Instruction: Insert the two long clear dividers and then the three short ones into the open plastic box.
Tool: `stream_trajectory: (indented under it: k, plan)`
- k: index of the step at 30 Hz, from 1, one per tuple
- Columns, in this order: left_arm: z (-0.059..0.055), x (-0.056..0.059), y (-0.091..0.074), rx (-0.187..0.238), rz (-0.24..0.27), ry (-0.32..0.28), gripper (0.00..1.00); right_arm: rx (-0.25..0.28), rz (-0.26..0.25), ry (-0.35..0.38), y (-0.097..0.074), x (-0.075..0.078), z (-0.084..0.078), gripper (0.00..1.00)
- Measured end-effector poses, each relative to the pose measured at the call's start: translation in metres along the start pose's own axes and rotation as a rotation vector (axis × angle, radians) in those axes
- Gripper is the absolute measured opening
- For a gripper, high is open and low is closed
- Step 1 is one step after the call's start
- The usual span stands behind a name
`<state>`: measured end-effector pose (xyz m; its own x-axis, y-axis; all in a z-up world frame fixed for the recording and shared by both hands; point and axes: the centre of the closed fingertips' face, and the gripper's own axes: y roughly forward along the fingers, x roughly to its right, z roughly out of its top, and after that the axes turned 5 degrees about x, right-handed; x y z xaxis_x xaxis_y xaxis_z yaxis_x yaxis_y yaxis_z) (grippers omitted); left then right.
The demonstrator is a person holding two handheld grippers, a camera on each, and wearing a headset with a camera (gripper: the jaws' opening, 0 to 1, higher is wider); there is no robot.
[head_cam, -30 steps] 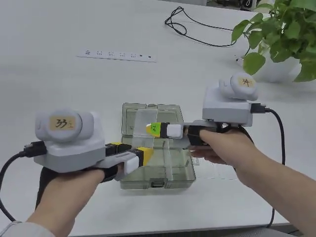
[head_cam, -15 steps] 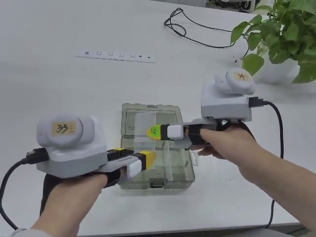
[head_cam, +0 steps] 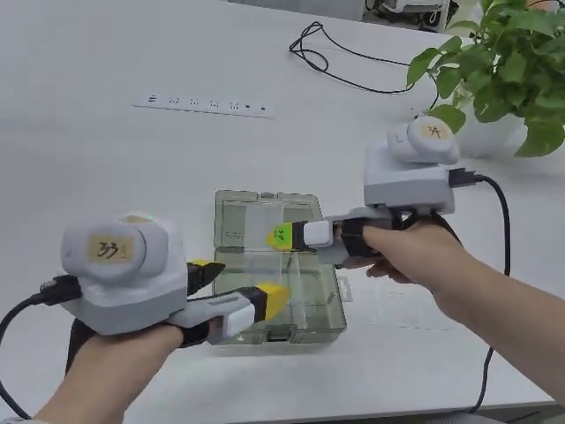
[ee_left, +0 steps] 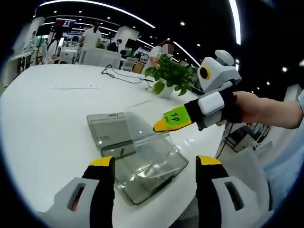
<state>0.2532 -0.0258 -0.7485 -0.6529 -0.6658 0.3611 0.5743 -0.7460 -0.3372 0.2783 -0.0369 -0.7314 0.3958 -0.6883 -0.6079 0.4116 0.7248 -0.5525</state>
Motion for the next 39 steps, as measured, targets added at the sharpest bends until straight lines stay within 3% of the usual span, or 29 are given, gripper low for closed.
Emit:
stream_trajectory:
  k: [3,6,9,11,15,21,26,30,35,39]
  plan:
    - [0.003,0.001,-0.001,0.000,-0.026,0.077,0.81,-0.009,-0.009,0.011,0.000,0.004,0.003,0.02]
    - [-0.001,0.001,-0.002,-0.035,-0.068,0.174,0.93,-0.015,-0.012,0.026,0.000,0.001,0.001,0.02]
    - [-0.003,-0.004,-0.004,-0.061,-0.079,0.316,0.99,-0.032,-0.025,0.044,-0.001,0.003,0.000,0.02]
    - [-0.002,-0.004,-0.005,-0.062,-0.103,0.354,1.00,-0.041,-0.032,0.062,-0.001,0.005,0.001,0.02]
    - [-0.003,-0.011,-0.007,-0.068,-0.099,0.361,1.00,-0.070,-0.052,0.069,0.000,0.007,0.000,0.02]
    - [-0.005,-0.018,-0.010,-0.069,-0.096,0.388,1.00,-0.179,-0.127,0.117,0.002,0.017,-0.004,0.02]
    - [-0.011,-0.021,-0.012,-0.059,-0.096,0.370,1.00,-0.254,-0.186,0.133,0.006,0.026,-0.004,0.02]
    - [-0.018,-0.021,-0.012,-0.052,-0.099,0.352,1.00,-0.305,-0.214,0.136,0.010,0.025,-0.004,0.02]
    - [-0.023,-0.020,-0.015,-0.053,-0.100,0.339,0.99,-0.409,-0.273,0.181,0.013,0.029,-0.013,0.02]
    - [-0.025,-0.020,-0.016,-0.051,-0.101,0.335,0.99,-0.425,-0.302,0.176,0.021,0.035,-0.013,0.02]
